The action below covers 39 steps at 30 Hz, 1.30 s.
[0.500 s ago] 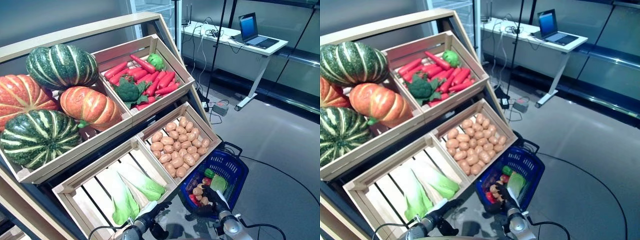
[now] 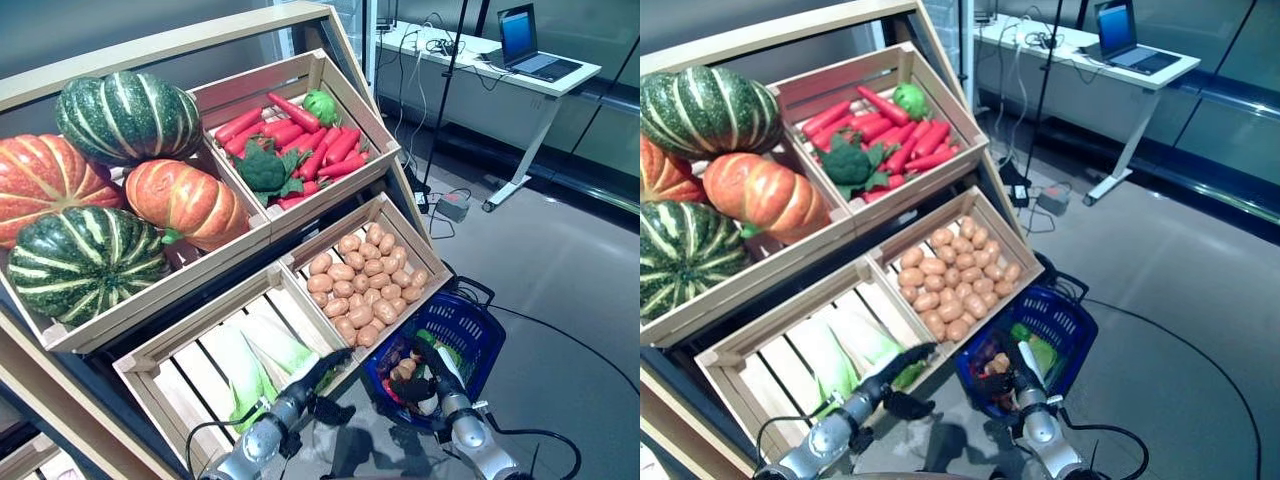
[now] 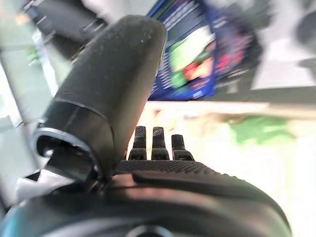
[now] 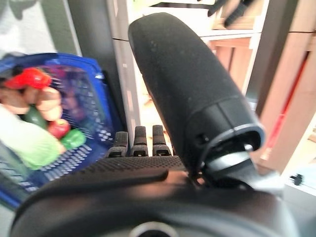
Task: Put vegetables into the basket
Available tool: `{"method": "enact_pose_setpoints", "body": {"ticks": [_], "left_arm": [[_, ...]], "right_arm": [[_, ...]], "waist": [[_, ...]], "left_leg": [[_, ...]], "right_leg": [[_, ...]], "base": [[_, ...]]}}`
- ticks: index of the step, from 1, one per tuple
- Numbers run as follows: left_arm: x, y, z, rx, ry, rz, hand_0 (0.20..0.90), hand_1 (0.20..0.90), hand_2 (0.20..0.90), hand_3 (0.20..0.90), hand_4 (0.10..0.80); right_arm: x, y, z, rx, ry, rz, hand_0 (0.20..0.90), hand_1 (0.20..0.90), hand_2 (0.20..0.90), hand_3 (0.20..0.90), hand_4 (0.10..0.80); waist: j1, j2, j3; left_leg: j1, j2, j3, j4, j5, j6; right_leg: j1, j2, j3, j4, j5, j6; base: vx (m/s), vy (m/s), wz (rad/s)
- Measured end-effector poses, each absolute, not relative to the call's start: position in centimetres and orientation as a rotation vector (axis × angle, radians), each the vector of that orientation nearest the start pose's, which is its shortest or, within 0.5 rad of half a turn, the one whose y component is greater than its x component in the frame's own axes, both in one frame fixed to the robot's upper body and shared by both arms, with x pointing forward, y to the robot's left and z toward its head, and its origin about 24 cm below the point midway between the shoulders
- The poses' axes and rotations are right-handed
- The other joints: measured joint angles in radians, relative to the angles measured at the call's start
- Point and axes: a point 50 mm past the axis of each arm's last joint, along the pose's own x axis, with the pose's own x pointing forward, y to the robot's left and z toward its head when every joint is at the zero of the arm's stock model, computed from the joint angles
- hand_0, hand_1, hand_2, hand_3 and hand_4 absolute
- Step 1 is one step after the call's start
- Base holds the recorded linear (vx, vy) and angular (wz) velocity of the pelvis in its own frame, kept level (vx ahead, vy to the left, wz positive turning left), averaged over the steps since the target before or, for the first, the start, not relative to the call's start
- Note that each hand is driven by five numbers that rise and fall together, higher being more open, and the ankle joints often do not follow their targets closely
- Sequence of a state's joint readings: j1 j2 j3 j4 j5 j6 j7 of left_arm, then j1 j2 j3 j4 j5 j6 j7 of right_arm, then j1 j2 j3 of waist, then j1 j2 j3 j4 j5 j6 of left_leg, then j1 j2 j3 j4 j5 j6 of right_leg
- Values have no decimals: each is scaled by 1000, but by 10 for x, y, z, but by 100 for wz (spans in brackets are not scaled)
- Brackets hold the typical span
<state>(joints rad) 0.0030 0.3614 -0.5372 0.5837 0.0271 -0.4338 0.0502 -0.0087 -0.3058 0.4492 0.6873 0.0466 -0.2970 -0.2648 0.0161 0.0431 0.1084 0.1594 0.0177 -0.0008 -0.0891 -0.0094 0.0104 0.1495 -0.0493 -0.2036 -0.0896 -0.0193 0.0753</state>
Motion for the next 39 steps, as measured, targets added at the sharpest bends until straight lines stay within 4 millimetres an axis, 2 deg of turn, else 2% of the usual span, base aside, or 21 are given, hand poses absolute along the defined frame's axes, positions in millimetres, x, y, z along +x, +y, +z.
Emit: {"method": "enact_pose_setpoints", "body": {"ticks": [6,12,18,24,28,30,31,33,35,39], "left_arm": [[200,159,-50,388,145,-356,900,900,900,900,800],[197,180,-34,377,45,-126,900,900,900,900,800],[196,205,-32,401,49,156,900,900,900,900,800],[210,210,-41,433,131,375,900,900,900,900,800],[252,205,-13,429,13,471,900,900,900,900,800],[270,204,5,422,-59,505,900,900,900,900,800],[273,204,8,421,-71,512,900,900,900,900,800],[281,207,17,419,-104,553,900,900,900,900,800],[284,212,20,419,-103,598,900,900,900,900,800],[284,219,22,395,-98,658,900,900,900,900,800]], "right_arm": [[196,-169,-76,-382,342,19,900,900,900,900,800],[191,-177,-74,-359,332,-106,900,900,900,900,800],[182,-179,-80,-345,372,-142,900,900,900,900,800],[191,-181,-76,-365,362,-140,900,900,900,900,800],[231,-189,-49,-414,235,-135,900,900,900,900,800],[246,-188,-37,-419,183,-131,900,900,900,900,800],[248,-187,-35,-419,175,-129,900,900,900,900,800],[253,-186,-31,-419,156,-127,900,900,900,900,800],[254,-186,-30,-420,150,-126,900,900,900,900,800],[251,-189,-31,-429,158,-127,900,900,900,900,800]], "waist": [[4,-14,20],[17,-16,26],[24,-12,36],[24,6,82],[23,8,224],[23,-23,288],[24,-34,299],[22,-68,337],[13,-77,364],[-1,-75,387]], "left_leg": [[-12,-1,-25,0,9,-3],[-22,-3,-47,-6,17,-5],[-38,-3,-55,0,22,-6],[-122,-12,-67,36,35,-4],[-249,-21,-49,148,34,-5],[-309,-38,-21,232,-3,-3],[-326,-44,-17,259,-10,-1],[-408,-60,0,401,-69,-2],[-479,-59,3,521,-119,-3],[-574,-59,6,661,-169,-11]], "right_leg": [[-2,-1,-8,-1,-1,-1],[-1,-3,-32,-4,-2,-2],[-5,-3,-50,-2,-3,-3],[-87,-13,-55,31,1,-3],[-230,-32,-46,183,-26,-14],[-341,-63,-27,372,-108,-26],[-369,-74,-22,417,-128,-29],[-458,-102,1,566,-188,-34],[-516,-113,9,663,-225,-45],[-606,-122,24,790,-268,-53]], "base": [[20,-16,13],[58,-9,11],[41,29,8],[-99,89,7],[-148,81,-1],[-110,97,-9],[-86,69,-7],[-56,60,-8],[-49,56,-5],[-61,76,-2]]}}
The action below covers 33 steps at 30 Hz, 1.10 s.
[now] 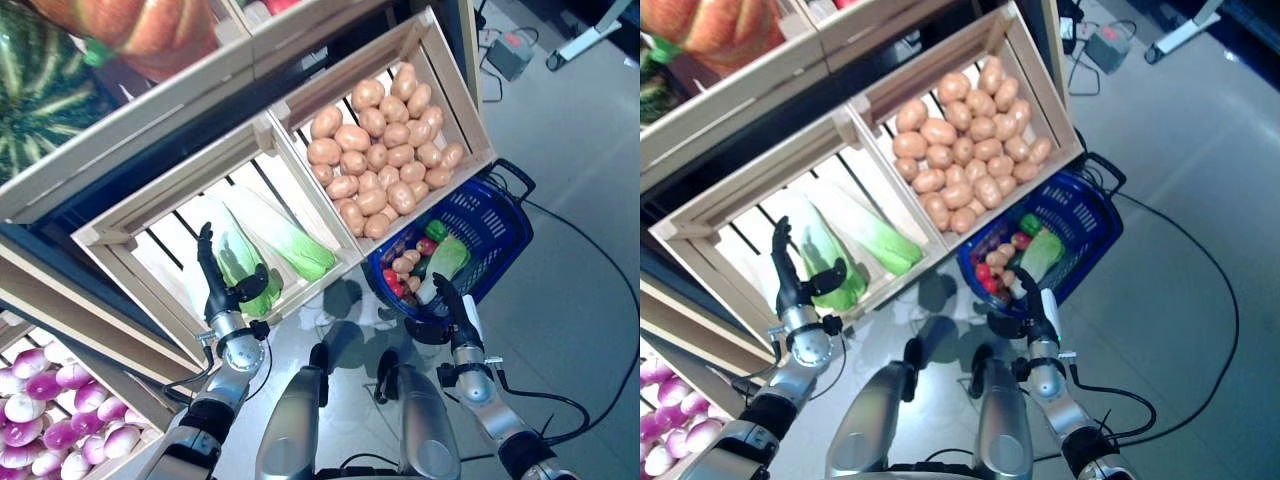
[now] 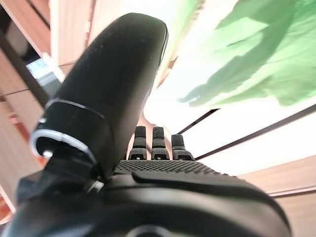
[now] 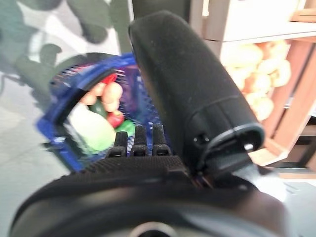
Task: Put vegetables into the basket
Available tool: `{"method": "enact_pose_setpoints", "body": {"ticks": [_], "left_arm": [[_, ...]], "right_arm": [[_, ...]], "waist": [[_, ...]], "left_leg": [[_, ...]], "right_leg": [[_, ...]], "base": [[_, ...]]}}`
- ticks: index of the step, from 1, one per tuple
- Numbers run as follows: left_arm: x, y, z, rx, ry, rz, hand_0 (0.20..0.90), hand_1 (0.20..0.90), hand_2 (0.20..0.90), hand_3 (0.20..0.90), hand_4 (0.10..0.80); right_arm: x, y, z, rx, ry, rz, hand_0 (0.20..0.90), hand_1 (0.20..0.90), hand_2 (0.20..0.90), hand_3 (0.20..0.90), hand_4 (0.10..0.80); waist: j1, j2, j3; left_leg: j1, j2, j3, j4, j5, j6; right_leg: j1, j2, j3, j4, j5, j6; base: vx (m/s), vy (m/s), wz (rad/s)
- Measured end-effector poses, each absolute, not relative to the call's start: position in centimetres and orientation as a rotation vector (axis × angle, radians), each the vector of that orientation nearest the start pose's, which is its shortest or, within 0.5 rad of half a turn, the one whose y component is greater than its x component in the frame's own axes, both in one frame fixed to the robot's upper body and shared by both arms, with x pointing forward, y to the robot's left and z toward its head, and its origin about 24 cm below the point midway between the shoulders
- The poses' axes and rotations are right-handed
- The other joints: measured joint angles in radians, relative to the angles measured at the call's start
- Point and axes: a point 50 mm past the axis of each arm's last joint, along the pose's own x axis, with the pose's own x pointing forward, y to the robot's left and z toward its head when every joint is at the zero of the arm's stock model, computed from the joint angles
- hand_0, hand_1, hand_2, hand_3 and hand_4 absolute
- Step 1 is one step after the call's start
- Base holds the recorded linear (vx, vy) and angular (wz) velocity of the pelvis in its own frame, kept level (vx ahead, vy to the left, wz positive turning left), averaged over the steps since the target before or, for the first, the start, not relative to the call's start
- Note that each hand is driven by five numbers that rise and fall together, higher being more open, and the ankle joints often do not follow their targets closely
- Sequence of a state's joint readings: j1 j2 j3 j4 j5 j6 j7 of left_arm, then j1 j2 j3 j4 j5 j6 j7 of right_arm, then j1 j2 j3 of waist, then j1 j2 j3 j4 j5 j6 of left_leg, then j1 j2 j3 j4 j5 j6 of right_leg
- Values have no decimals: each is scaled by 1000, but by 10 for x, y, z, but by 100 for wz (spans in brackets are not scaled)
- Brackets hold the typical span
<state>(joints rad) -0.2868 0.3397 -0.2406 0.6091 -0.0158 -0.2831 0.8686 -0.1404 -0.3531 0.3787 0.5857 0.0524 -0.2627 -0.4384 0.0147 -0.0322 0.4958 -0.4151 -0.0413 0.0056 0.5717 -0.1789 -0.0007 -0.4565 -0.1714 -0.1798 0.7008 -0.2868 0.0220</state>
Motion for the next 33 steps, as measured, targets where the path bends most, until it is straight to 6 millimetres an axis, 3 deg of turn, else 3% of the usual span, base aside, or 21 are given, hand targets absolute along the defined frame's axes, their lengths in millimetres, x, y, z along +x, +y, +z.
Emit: {"method": "enact_pose_setpoints", "body": {"ticks": [8,21,33], "left_arm": [[290,228,31,304,-102,782,900,900,900,900,800],[296,245,46,201,-117,929,900,900,900,900,800],[326,267,87,19,-133,1003,900,900,900,900,800]], "right_arm": [[254,-191,-28,-469,152,-105,900,900,900,900,800],[254,-203,-25,-517,176,-119,900,900,900,900,800],[267,-209,-14,-560,157,-128,900,900,900,900,800]], "waist": [[-9,3,18],[-53,1,27],[-63,0,28]], "left_leg": [[-145,10,1,193,-64,-16],[-229,45,5,329,-108,-37],[-303,80,26,362,-128,-43]], "right_leg": [[-147,-3,17,189,-65,-35],[-238,28,41,306,-99,-52],[-319,64,61,320,-87,-58]], "base": [[-39,71,-2],[18,50,-7],[0,29,-8]]}}
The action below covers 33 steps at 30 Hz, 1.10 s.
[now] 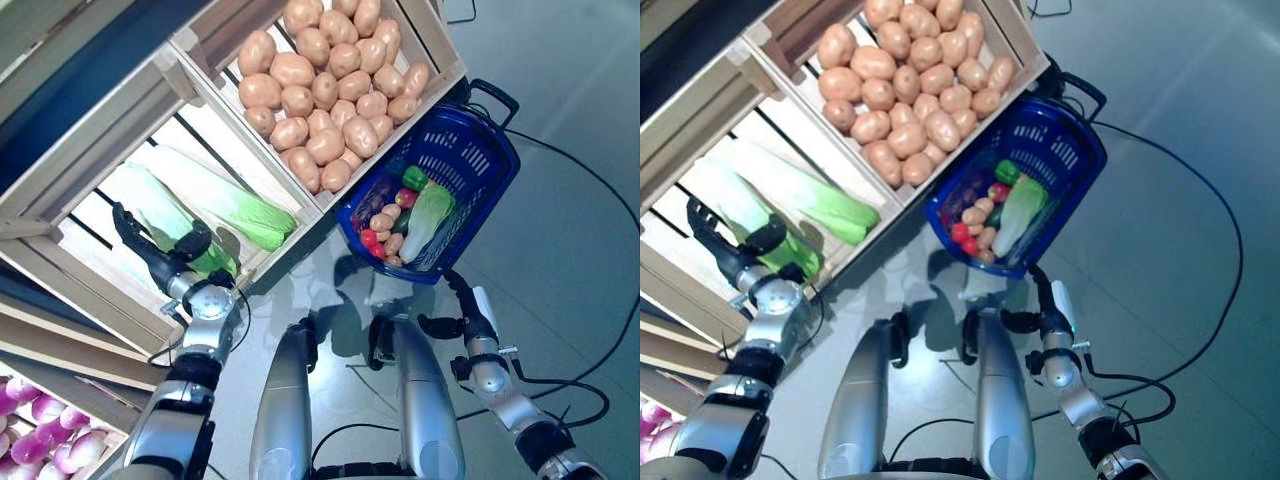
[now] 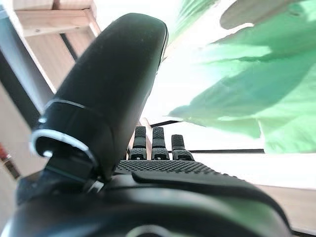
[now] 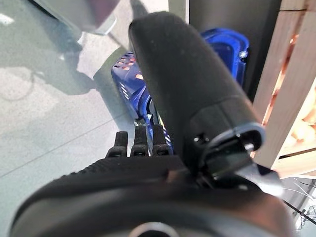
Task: Put vegetables into the basket
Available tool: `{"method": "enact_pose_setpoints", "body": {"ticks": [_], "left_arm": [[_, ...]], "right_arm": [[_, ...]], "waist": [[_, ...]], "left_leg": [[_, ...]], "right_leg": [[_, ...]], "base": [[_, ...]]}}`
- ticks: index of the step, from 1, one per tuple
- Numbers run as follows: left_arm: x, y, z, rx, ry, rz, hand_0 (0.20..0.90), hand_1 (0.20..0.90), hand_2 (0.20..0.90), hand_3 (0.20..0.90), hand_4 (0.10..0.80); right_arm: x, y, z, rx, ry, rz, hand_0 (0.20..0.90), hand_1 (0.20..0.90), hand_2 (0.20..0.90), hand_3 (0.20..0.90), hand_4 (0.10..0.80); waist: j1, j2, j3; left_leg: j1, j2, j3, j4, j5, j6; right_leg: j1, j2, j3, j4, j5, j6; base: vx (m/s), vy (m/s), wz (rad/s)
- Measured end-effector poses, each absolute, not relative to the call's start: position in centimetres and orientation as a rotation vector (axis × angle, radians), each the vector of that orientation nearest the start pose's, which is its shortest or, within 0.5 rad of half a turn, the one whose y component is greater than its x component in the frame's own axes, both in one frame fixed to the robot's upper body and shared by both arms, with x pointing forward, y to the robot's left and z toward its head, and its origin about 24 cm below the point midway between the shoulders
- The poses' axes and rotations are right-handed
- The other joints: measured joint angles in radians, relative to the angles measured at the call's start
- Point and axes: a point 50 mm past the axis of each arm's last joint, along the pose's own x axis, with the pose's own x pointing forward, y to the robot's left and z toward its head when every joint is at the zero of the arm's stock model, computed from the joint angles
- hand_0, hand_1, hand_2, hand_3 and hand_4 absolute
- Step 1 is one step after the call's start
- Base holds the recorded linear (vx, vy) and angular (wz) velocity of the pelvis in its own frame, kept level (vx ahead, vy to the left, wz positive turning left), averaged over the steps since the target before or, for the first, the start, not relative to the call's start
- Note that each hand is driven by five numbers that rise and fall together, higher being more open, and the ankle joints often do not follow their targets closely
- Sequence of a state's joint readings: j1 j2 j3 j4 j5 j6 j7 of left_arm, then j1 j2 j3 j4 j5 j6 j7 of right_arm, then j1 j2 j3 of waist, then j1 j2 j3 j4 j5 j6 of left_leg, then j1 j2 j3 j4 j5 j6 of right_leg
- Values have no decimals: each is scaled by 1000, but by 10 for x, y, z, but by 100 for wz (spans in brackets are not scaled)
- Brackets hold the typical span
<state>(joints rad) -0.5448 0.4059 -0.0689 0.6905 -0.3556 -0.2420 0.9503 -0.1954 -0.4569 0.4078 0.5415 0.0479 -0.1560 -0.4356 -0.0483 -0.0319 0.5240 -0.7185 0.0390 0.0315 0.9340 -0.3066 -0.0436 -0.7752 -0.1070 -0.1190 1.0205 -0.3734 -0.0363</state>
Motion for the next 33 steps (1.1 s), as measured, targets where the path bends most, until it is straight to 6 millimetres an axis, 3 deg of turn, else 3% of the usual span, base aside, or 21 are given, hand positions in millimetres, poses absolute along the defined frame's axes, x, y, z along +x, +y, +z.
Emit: {"method": "enact_pose_setpoints", "body": {"ticks": [4,9,14,23,33], "left_arm": [[334,272,94,-40,-109,1039,900,900,900,900,800],[335,293,104,-114,-84,1131,900,900,900,900,800],[340,300,109,-182,-41,1163,900,900,900,900,800],[336,310,92,-206,85,1201,900,900,900,900,800],[336,315,92,-217,112,1228,900,900,900,900,800]], "right_arm": [[274,-206,-7,-562,128,-125,900,900,900,900,800],[280,-203,-2,-567,106,-114,900,900,900,900,800],[279,-200,-4,-579,116,-100,900,900,900,900,800],[288,-195,4,-577,85,-106,900,900,900,900,800],[300,-181,15,-535,54,-91,900,900,900,900,800]], "waist": [[-19,0,0],[-22,-1,0],[-23,-4,1],[-37,-21,0],[-42,-21,0]], "left_leg": [[-17,1,2,2,-2,2],[-57,11,1,7,-1,2],[-98,14,-4,16,-2,2],[-106,13,-1,17,-4,6],[-115,14,-2,13,-3,6]], "right_leg": [[-15,0,1,0,0,0],[-56,10,0,0,5,-3],[-90,15,-4,1,9,-6],[-92,13,-4,-8,14,2],[-103,13,-5,-11,13,6]], "base": [[0,0,0],[-3,-2,-1],[0,0,0],[0,0,0],[0,0,0]]}}
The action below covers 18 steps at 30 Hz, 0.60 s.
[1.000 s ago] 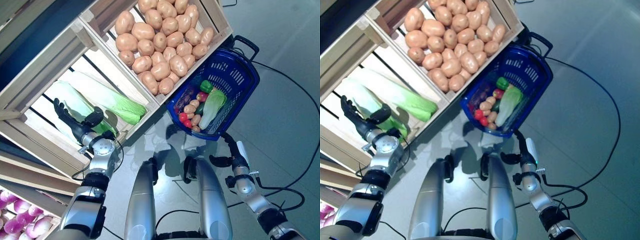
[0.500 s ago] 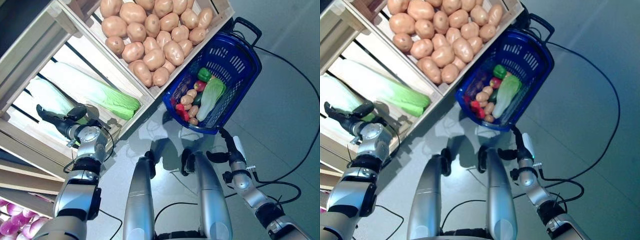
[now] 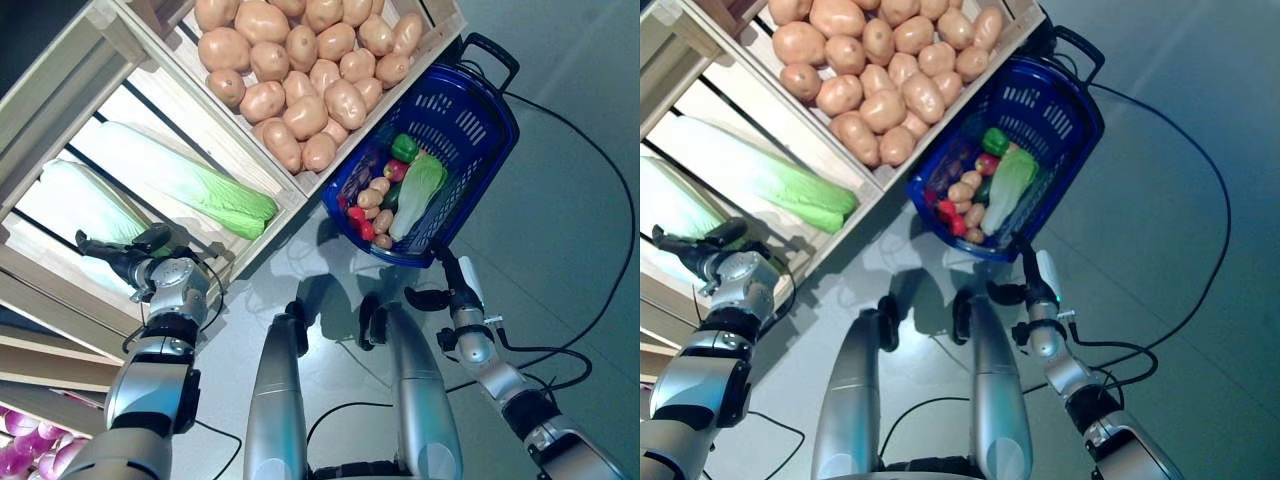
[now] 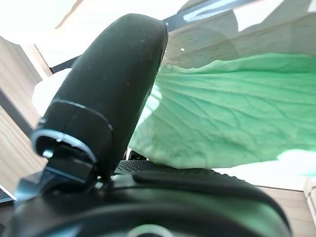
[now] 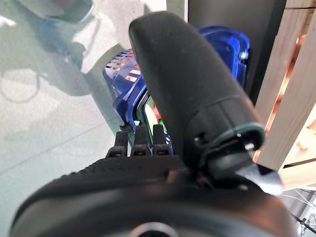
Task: Put vegetables into the basket
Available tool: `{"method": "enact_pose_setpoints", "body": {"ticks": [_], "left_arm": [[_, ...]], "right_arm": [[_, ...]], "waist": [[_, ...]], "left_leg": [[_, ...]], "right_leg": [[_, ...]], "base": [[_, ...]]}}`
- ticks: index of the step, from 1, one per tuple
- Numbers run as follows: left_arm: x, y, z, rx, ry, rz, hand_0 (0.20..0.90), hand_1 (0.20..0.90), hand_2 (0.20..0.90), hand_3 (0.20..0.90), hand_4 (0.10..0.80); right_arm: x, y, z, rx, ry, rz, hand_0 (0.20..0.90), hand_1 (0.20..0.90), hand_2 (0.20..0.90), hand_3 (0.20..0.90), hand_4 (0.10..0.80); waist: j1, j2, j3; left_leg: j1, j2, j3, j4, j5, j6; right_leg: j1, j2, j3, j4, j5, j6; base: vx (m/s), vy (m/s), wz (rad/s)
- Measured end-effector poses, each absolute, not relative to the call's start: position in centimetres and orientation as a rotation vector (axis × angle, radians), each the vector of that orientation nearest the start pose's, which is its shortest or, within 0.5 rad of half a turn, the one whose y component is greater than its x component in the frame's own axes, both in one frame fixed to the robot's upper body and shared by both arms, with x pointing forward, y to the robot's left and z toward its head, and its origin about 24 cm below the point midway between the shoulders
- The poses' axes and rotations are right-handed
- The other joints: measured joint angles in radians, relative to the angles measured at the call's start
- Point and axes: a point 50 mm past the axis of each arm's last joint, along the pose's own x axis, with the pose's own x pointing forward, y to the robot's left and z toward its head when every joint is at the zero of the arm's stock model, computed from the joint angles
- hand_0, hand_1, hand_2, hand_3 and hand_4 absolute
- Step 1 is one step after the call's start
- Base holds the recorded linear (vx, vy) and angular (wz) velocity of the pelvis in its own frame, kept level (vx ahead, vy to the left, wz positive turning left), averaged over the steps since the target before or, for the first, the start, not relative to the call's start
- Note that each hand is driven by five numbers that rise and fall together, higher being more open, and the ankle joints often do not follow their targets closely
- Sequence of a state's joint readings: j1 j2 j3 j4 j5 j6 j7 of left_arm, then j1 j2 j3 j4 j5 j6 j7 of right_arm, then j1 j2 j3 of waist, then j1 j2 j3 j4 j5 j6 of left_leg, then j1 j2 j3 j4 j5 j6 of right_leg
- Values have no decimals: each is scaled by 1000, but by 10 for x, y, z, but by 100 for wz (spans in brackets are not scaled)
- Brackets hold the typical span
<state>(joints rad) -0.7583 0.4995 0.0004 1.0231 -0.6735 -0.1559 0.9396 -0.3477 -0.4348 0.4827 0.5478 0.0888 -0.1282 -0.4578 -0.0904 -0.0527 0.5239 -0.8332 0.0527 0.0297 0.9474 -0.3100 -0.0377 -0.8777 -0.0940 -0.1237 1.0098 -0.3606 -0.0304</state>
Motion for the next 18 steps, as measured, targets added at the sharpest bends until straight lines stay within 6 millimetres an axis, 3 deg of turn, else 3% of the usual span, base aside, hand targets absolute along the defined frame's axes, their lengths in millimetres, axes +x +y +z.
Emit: {"method": "enact_pose_setpoints", "body": {"ticks": [3,4,6,12,18], "left_arm": [[335,317,91,-237,120,1231,900,900,900,900,800],[335,317,91,-249,124,1227,731,731,731,731,687],[335,318,91,-259,123,1218,300,300,300,300,400],[326,332,84,-354,118,1185,300,300,300,300,400],[327,318,72,-421,125,1121,300,300,300,300,400]], "right_arm": [[301,-181,14,-534,57,-92,900,900,900,900,800],[301,-180,15,-534,55,-92,900,900,900,900,800],[301,-180,15,-534,56,-92,900,900,900,900,800],[297,-183,11,-534,69,-114,900,900,900,900,800],[292,-185,5,-531,87,-122,900,900,900,900,800]], "waist": [[-1,0,0],[-1,0,0],[0,1,-1],[15,1,-1],[26,0,0]], "left_leg": [[-4,0,-1,-2,0,0],[-4,1,-1,-2,0,0],[0,1,-1,-3,0,0],[11,0,-4,2,0,0],[41,-7,-2,3,-2,5]], "right_leg": [[-1,1,0,0,-1,-1],[-1,2,0,0,-1,-1],[0,2,0,0,-1,-2],[11,0,-2,4,-2,-4],[50,-9,-2,-7,4,5]], "base": [[0,0,0],[0,0,0],[0,0,0],[3,-8,1],[9,-7,2]]}}
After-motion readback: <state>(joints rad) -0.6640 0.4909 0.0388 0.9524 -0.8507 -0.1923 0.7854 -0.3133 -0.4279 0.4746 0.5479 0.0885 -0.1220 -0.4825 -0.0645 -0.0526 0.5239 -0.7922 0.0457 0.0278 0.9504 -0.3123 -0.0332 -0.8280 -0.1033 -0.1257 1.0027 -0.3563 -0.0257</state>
